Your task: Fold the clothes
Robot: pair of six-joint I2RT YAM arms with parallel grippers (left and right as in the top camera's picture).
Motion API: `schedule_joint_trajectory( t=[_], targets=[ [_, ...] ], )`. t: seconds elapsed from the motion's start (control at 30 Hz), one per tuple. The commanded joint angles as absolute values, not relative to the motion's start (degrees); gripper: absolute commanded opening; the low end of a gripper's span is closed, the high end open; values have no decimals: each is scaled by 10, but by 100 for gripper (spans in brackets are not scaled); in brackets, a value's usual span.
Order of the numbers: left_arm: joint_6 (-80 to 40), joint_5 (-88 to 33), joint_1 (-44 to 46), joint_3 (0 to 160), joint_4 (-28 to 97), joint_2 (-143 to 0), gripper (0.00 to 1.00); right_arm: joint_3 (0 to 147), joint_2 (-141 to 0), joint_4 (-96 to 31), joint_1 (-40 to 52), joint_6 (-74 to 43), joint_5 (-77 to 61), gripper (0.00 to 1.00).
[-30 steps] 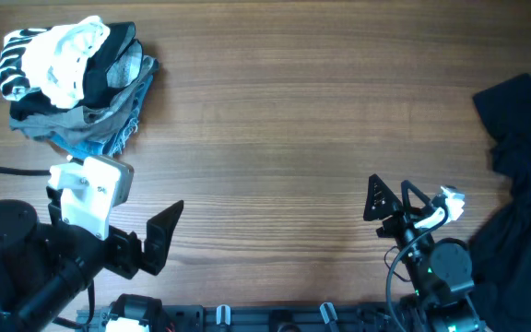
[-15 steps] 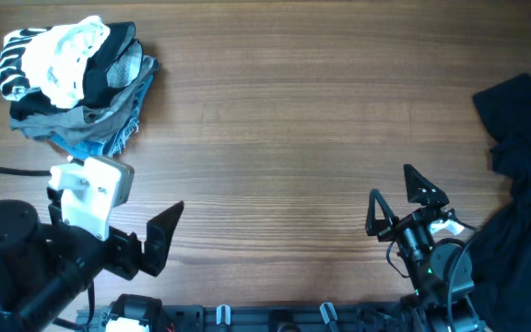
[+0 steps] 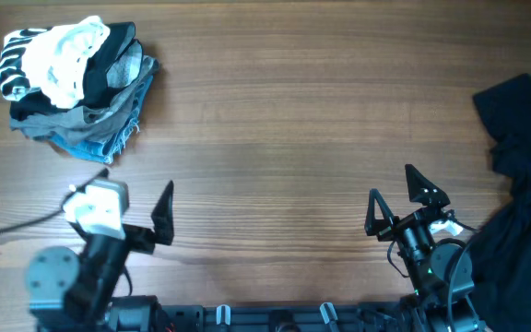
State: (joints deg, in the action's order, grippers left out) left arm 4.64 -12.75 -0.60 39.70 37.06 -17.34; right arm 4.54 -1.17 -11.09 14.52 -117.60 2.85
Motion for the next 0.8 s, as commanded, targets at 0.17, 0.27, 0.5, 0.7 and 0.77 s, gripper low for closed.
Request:
schedule_joint_trajectory(
  t=[0.17,0.27,0.5,0.7,0.77],
  targets=[
    [25,-168,-30,135,245,-3,100,48,-6,-110,148,-1187,36,100],
    [25,-193,-30,71,175,-2,100,48,-6,-110,148,-1187,36,100],
    [25,-208,-29,47,143,-3,100,48,-6,-110,148,-1187,36,100],
    [25,-208,-29,47,143,-3,100,48,-6,-110,148,-1187,36,100],
    [25,-208,-29,47,143,-3,100,48,-6,-110,148,-1187,36,100]
  ],
)
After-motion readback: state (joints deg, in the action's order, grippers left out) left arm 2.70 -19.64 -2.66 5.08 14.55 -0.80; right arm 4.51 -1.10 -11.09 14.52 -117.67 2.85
